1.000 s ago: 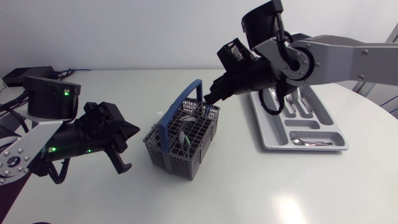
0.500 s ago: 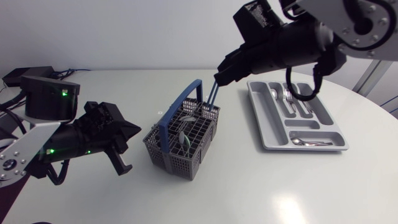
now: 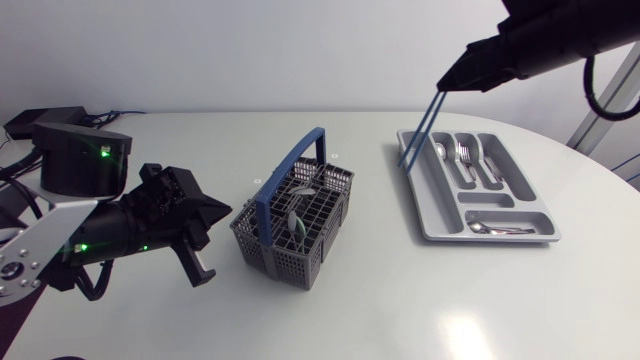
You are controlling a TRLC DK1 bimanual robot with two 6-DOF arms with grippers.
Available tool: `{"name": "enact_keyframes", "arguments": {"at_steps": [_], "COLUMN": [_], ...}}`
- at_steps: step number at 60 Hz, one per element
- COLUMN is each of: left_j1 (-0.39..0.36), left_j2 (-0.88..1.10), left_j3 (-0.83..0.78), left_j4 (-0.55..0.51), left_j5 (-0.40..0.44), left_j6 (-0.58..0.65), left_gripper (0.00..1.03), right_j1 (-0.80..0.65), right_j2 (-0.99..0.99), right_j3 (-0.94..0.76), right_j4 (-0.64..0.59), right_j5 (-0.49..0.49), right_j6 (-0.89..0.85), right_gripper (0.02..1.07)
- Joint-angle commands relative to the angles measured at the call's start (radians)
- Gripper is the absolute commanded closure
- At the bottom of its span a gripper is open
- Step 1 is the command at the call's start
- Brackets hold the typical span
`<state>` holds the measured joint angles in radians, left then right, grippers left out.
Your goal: Unload the cutlery basket into the drawer organizer.
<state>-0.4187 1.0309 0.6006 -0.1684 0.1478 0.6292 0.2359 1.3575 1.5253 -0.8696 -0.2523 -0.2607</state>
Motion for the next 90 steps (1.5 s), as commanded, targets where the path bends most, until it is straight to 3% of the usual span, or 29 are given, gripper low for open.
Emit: {"name": "enact_keyframes", "arguments": {"at_steps": [1,23,50,70,90], "left_j1": [-0.008,-0.005,0.006,0.018,0.018], "left_j2": [-0.014,-0.020,-0.026,-0.026,-0.029], "left_j3": [-0.013,-0.019,-0.027,-0.030,-0.035], "left_j4": [-0.011,-0.010,-0.011,-0.011,-0.011], "left_j5": [-0.010,-0.010,-0.005,-0.002,-0.002], "left_j6": [0.009,0.015,0.030,0.040,0.038], "left_gripper": [0.82,0.82,0.82,0.82,0.82], "right_j1": [-0.069,-0.199,-0.274,-0.274,-0.279], "right_j2": [0.072,0.275,0.638,0.758,0.851], "right_j3": [0.045,0.142,0.463,0.513,0.523], "right_j4": [-0.062,-0.177,-0.444,-0.439,-0.278], "right_j5": [-0.030,-0.038,-0.081,-0.102,-0.116], "right_j6": [-0.061,-0.141,-0.233,-0.229,-0.161], "right_gripper": [1.01,1.01,1.01,1.01,1.00]}}
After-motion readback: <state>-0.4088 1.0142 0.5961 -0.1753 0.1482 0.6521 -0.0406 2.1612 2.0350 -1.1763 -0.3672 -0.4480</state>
